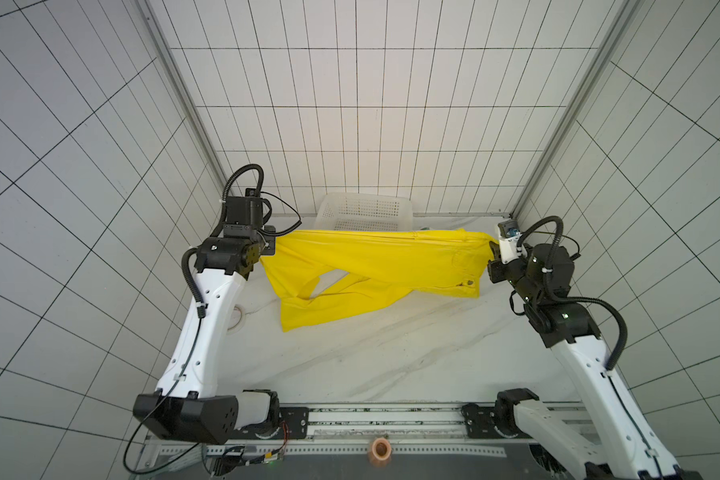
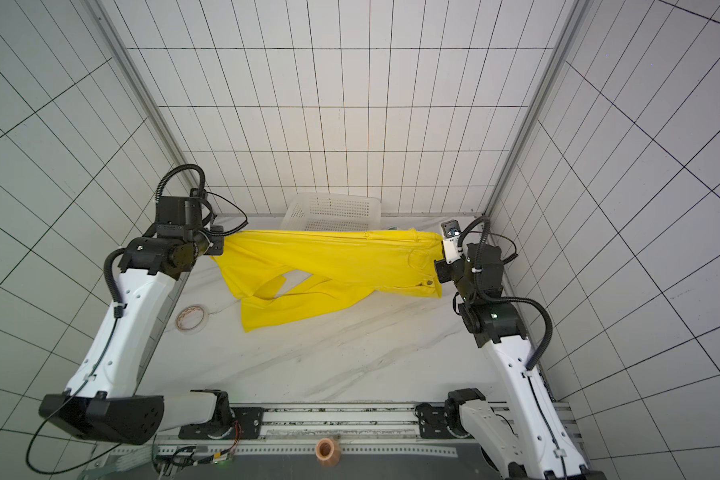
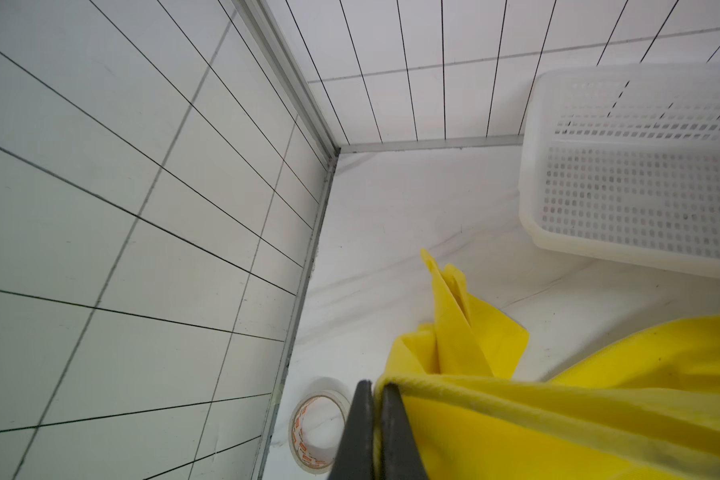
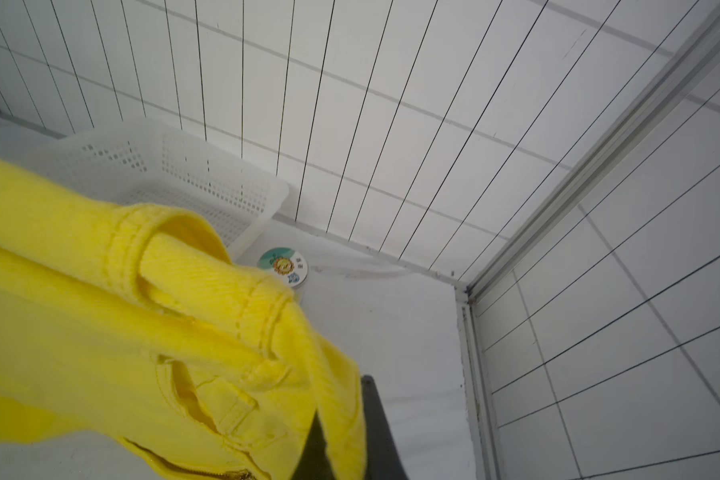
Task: Fold and stack the trousers
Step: 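Lift and stretch the trousers between both grippers, then lay them flat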
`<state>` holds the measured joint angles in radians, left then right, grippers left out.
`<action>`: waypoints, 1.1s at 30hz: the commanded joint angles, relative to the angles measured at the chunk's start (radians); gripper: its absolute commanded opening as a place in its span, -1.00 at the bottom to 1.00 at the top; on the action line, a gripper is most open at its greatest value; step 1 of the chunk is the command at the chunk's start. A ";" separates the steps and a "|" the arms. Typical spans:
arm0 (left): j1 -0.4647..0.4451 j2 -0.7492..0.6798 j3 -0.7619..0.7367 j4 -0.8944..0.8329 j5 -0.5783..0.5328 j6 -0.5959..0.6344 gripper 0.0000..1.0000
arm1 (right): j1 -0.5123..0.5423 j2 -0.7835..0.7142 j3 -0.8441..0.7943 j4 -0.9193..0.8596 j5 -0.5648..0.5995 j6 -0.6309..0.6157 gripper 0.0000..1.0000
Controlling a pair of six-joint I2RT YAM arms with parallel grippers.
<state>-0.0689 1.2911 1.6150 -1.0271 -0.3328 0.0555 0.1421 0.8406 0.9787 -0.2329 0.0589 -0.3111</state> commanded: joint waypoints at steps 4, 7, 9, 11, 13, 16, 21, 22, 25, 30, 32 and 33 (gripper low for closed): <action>-0.017 -0.050 0.122 0.021 -0.260 0.043 -1.00 | -0.038 -0.134 0.058 0.109 0.173 -0.111 -1.00; -0.017 -0.007 0.085 0.052 -0.186 0.041 -1.00 | -0.038 -0.136 0.064 0.105 0.240 -0.154 -1.00; -0.020 0.027 0.027 0.098 -0.116 0.024 -1.00 | -0.039 -0.128 0.036 0.111 0.273 -0.168 -1.00; -0.030 0.076 -0.035 0.156 -0.041 0.012 -1.00 | -0.045 -0.099 -0.009 0.133 0.310 -0.158 -1.00; -0.056 0.153 -0.093 0.220 0.005 0.006 -1.00 | -0.069 -0.045 -0.057 0.142 0.305 -0.128 -1.00; -0.103 0.300 -0.124 0.279 0.088 0.002 -1.00 | -0.127 0.053 -0.131 0.159 0.261 -0.059 -1.00; -0.180 0.548 -0.038 0.263 0.101 -0.054 -1.00 | -0.215 0.217 -0.191 0.167 0.195 0.001 -1.00; -0.192 0.587 -0.025 0.272 0.111 -0.055 -1.00 | -0.231 0.257 -0.193 0.167 0.197 0.007 -1.00; -0.238 0.693 0.041 0.261 0.082 -0.044 -1.00 | -0.266 0.341 -0.193 0.193 0.191 0.019 -1.00; -0.256 0.790 0.128 0.181 0.048 -0.047 -0.83 | -0.289 0.470 -0.156 0.229 0.205 0.041 -1.00; -0.256 0.788 0.122 0.160 0.053 -0.051 -0.73 | -0.298 0.527 -0.141 0.231 0.203 0.062 -1.00; -0.256 0.778 0.110 0.156 0.063 -0.048 -0.66 | -0.300 0.558 -0.133 0.230 0.204 0.072 -1.00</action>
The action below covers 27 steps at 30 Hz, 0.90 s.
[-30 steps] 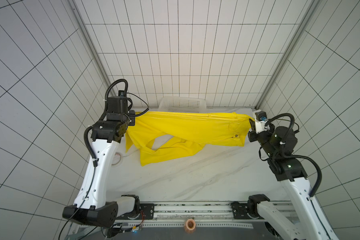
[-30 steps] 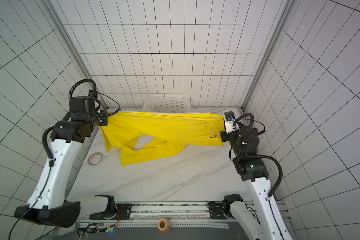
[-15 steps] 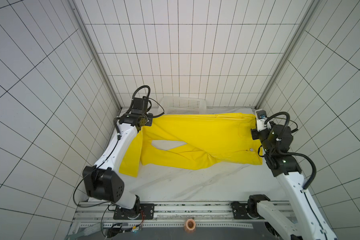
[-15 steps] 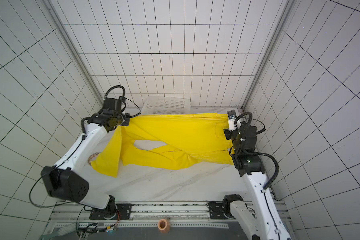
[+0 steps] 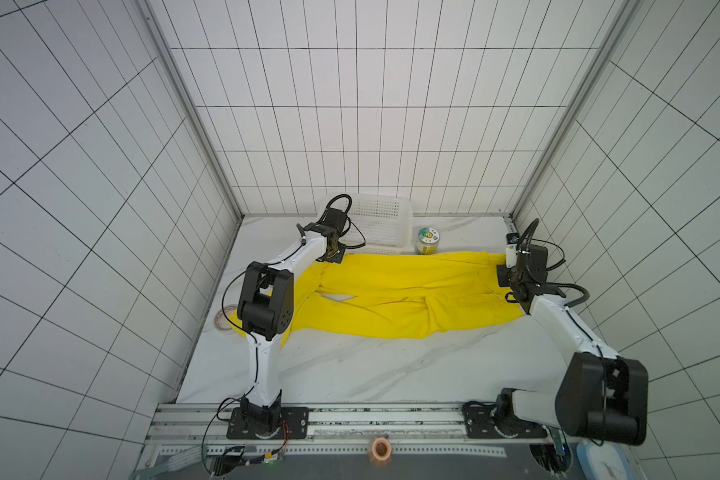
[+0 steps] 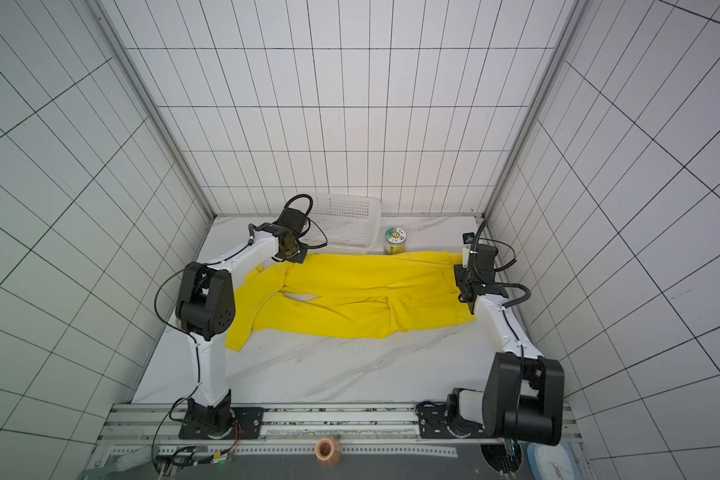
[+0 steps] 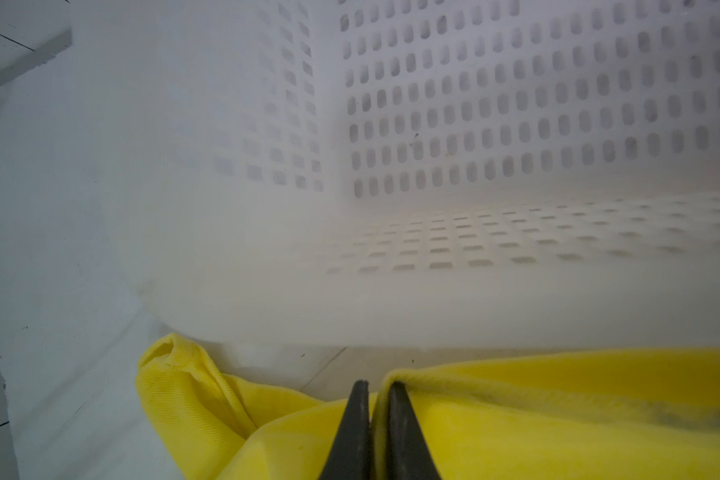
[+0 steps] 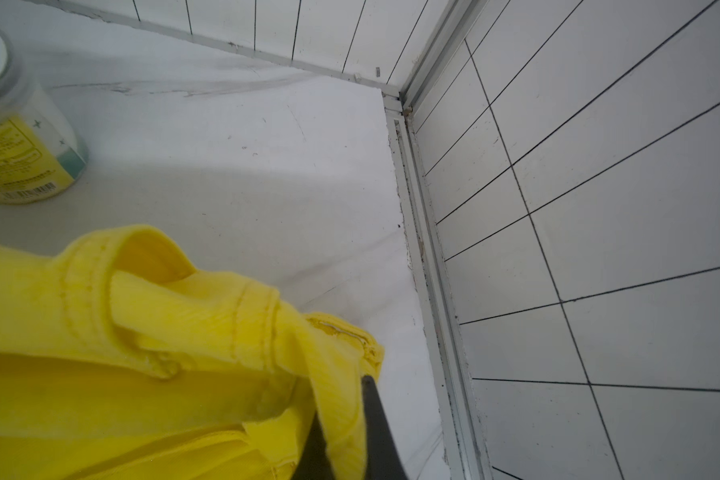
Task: Fold and stack the trousers
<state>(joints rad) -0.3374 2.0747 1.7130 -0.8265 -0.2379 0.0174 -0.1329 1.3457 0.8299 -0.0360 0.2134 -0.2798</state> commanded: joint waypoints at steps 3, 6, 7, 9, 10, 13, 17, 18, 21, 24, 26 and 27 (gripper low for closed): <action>0.015 -0.046 -0.014 -0.062 -0.039 -0.005 -0.47 | -0.031 0.135 0.061 0.021 0.049 0.055 -0.91; 0.032 -0.086 -0.025 -0.085 -0.025 -0.013 -0.33 | -0.032 0.205 0.122 0.014 0.035 0.060 -0.78; 0.040 -0.100 -0.030 -0.091 -0.012 -0.016 -0.28 | -0.032 0.228 0.142 0.010 0.032 0.064 -0.72; 0.054 -0.128 -0.038 -0.118 0.009 -0.021 -0.21 | -0.033 0.269 0.181 -0.005 0.025 0.070 -0.58; 0.060 -0.147 -0.052 -0.133 0.008 -0.021 -0.16 | -0.033 0.290 0.206 -0.018 0.025 0.068 -0.50; 0.078 -0.211 -0.118 -0.180 0.010 -0.022 -0.08 | -0.034 0.324 0.258 -0.049 0.029 0.060 -0.25; 0.089 -0.321 -0.245 -0.232 -0.008 -0.020 0.00 | -0.039 0.317 0.317 -0.116 0.012 0.068 0.01; 0.090 -0.347 -0.278 -0.237 -0.021 -0.023 0.04 | -0.042 0.305 0.325 -0.131 -0.010 0.076 0.08; 0.100 -0.429 -0.367 -0.272 -0.021 -0.053 0.05 | -0.041 0.263 0.354 -0.204 -0.084 0.107 0.33; 0.089 -0.513 -0.464 -0.291 -0.001 -0.101 0.07 | -0.042 0.186 0.343 -0.264 -0.168 0.148 0.59; 0.111 -0.572 -0.543 -0.264 0.029 -0.175 0.25 | -0.041 0.114 0.303 -0.301 -0.230 0.178 0.59; 0.122 -0.590 -0.573 -0.250 0.049 -0.214 0.25 | -0.042 0.079 0.282 -0.309 -0.261 0.195 0.59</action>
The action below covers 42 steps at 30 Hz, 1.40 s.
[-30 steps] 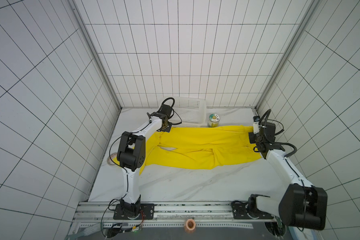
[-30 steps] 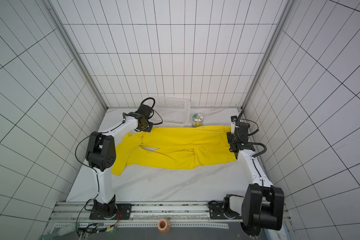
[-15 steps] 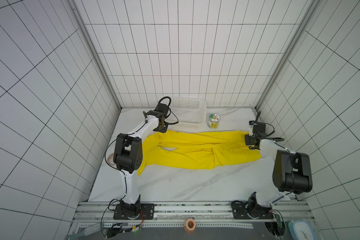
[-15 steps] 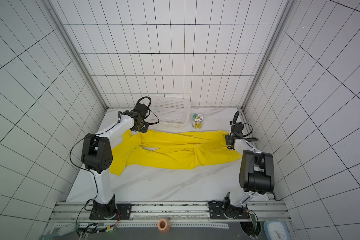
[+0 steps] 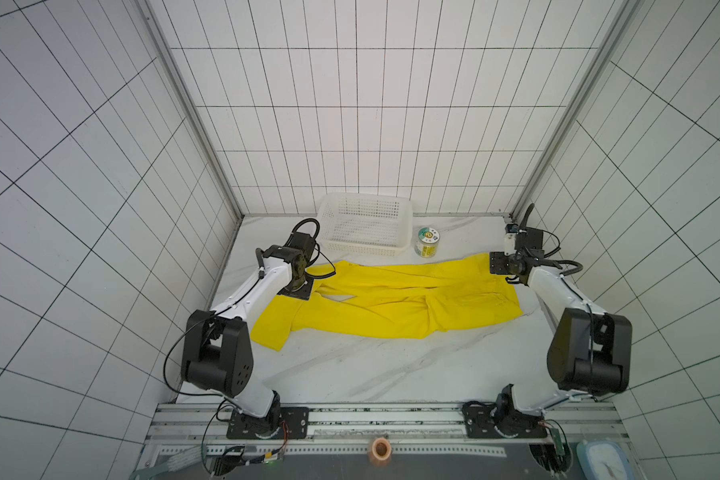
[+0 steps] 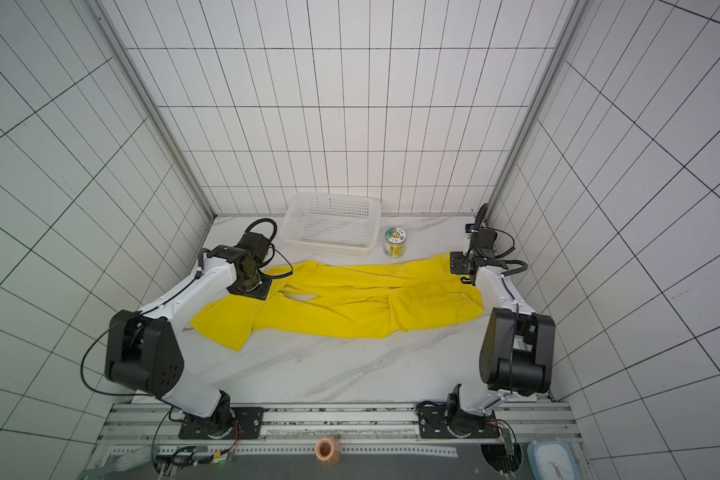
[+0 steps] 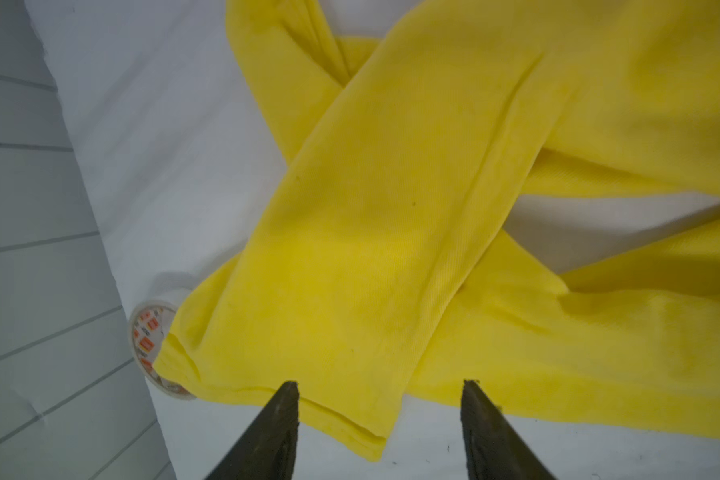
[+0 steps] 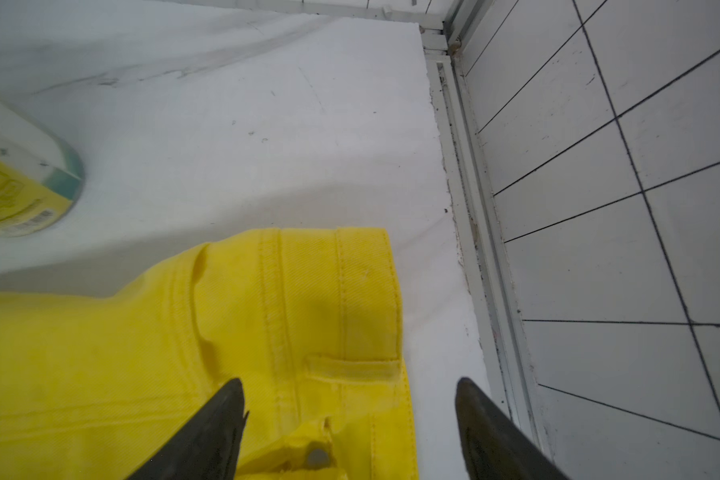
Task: Fold and stack the trousers
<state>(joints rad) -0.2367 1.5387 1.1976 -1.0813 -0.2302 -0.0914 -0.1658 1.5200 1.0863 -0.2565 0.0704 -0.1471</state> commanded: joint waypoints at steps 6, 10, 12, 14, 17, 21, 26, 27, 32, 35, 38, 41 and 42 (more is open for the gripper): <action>0.033 -0.080 -0.134 0.037 0.058 -0.295 0.24 | -0.005 -0.293 -0.162 -0.124 -0.329 0.217 0.63; 0.041 -0.071 -0.255 0.116 0.076 -0.354 0.24 | 0.006 -0.375 -0.288 -0.136 -0.380 0.260 0.72; 0.042 -0.056 -0.302 0.156 0.083 -0.357 0.22 | 0.017 -0.400 -0.331 -0.140 -0.404 0.272 0.79; 0.042 -0.034 -0.316 0.166 0.087 -0.355 0.20 | 0.045 -0.420 -0.365 -0.144 -0.413 0.284 0.79; 0.041 -0.034 -0.339 0.193 0.051 -0.361 0.18 | 0.081 -0.440 -0.412 -0.131 -0.411 0.308 0.79; 0.074 0.012 -0.352 0.244 0.015 -0.366 0.09 | 0.134 -0.423 -0.447 -0.108 -0.401 0.350 0.79; 0.079 0.044 -0.357 0.284 -0.014 -0.363 -0.23 | 0.140 -0.416 -0.505 -0.043 -0.395 0.424 0.79; 0.080 0.049 -0.355 0.287 -0.014 -0.362 -0.31 | 0.141 -0.412 -0.515 -0.022 -0.396 0.428 0.79; 0.080 0.050 -0.330 0.258 -0.011 -0.356 -1.00 | 0.139 -0.376 -0.569 0.007 -0.341 0.480 0.79; 0.085 -0.018 -0.297 0.186 -0.015 -0.369 -1.00 | 0.140 -0.362 -0.578 0.010 -0.274 0.512 0.79; 0.084 -0.070 -0.245 0.096 0.008 -0.372 -1.00 | 0.133 -0.339 -0.583 0.011 -0.230 0.542 0.79; 0.088 -0.118 -0.184 0.026 0.020 -0.360 -1.00 | 0.132 -0.319 -0.591 0.026 -0.216 0.564 0.79; 0.088 -0.126 -0.156 -0.001 0.017 -0.352 -1.00 | 0.131 -0.313 -0.592 0.031 -0.215 0.567 0.79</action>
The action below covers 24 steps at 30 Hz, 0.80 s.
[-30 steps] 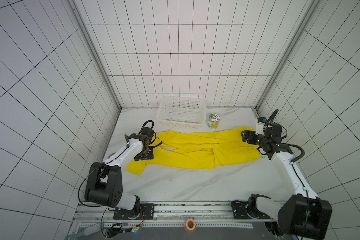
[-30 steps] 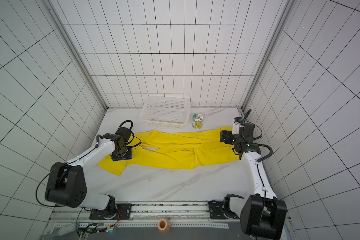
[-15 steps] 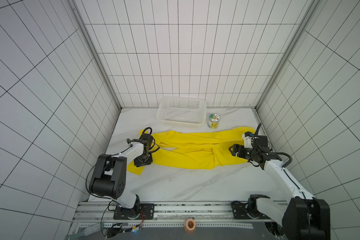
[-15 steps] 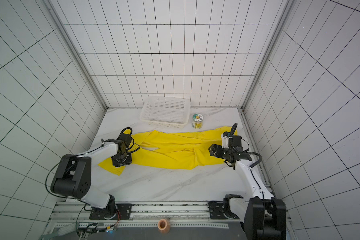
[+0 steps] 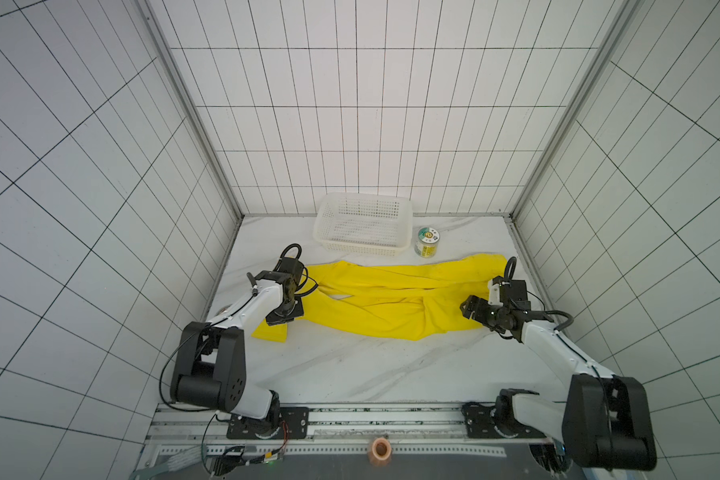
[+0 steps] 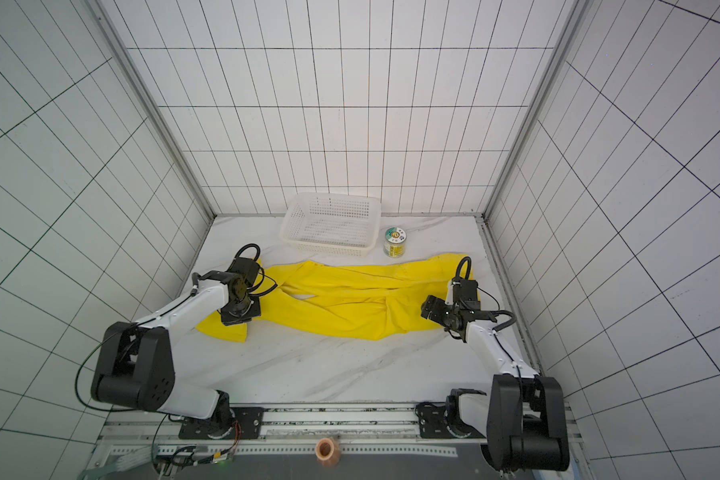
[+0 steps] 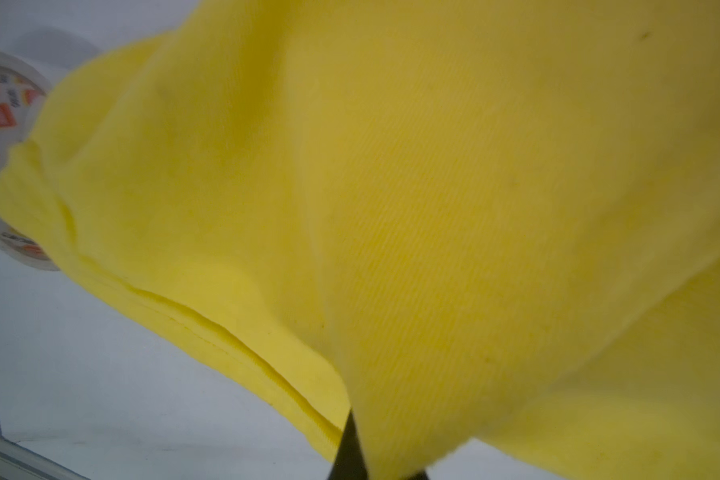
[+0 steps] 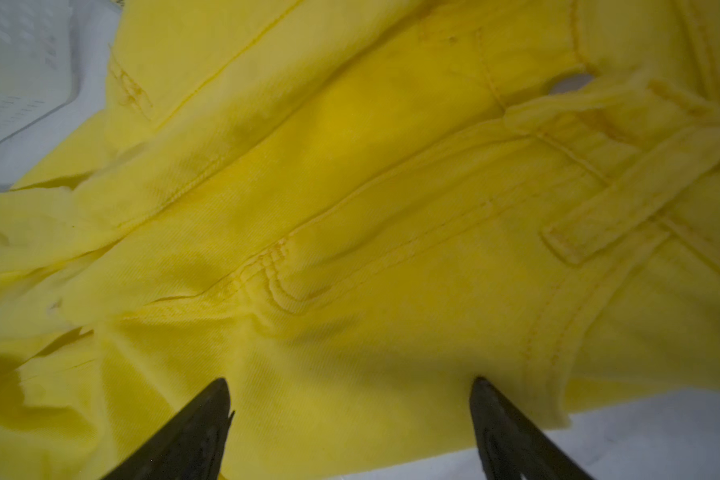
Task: Fold and stack the trousers
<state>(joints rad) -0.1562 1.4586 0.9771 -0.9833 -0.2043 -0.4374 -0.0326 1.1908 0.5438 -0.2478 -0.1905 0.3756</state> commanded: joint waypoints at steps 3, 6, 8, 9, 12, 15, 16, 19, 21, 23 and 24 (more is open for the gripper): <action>0.010 -0.052 0.179 -0.179 -0.034 0.026 -1.00 | -0.006 0.027 -0.058 0.031 0.052 0.054 0.79; 0.019 -0.036 0.281 -0.223 -0.035 0.061 -1.00 | -0.007 0.038 -0.065 0.042 0.052 0.055 0.79; 0.027 -0.019 0.295 -0.225 -0.033 0.085 -1.00 | -0.009 0.052 -0.071 0.058 0.048 0.053 0.79; 0.035 -0.010 0.283 -0.218 -0.020 0.096 -1.00 | -0.009 0.060 -0.074 0.063 0.046 0.054 0.79; 0.056 0.022 0.243 -0.190 0.086 0.115 -1.00 | -0.009 0.080 -0.076 0.070 0.056 0.056 0.78; 0.056 0.060 0.176 -0.124 0.195 0.117 -0.96 | -0.009 0.082 -0.082 0.074 0.088 0.074 0.78; 0.055 0.083 0.173 -0.118 0.182 0.115 -0.96 | -0.009 0.086 -0.081 0.070 0.104 0.081 0.79; 0.059 0.117 0.170 -0.079 0.119 0.104 -0.94 | -0.018 0.107 -0.078 0.053 0.135 0.098 0.80; 0.060 0.131 0.177 -0.065 0.092 0.095 -0.82 | -0.020 0.110 -0.073 0.044 0.154 0.116 0.80; 0.061 0.142 0.178 -0.059 0.048 0.096 -0.76 | -0.020 0.102 -0.066 0.037 0.179 0.133 0.82; 0.063 0.145 0.175 -0.062 0.027 0.097 -0.73 | -0.020 0.098 -0.060 0.029 0.190 0.138 0.83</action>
<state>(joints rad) -0.1001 1.5955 1.1427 -1.0882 -0.1097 -0.3363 -0.0387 1.2743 0.5140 -0.1448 -0.0822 0.4652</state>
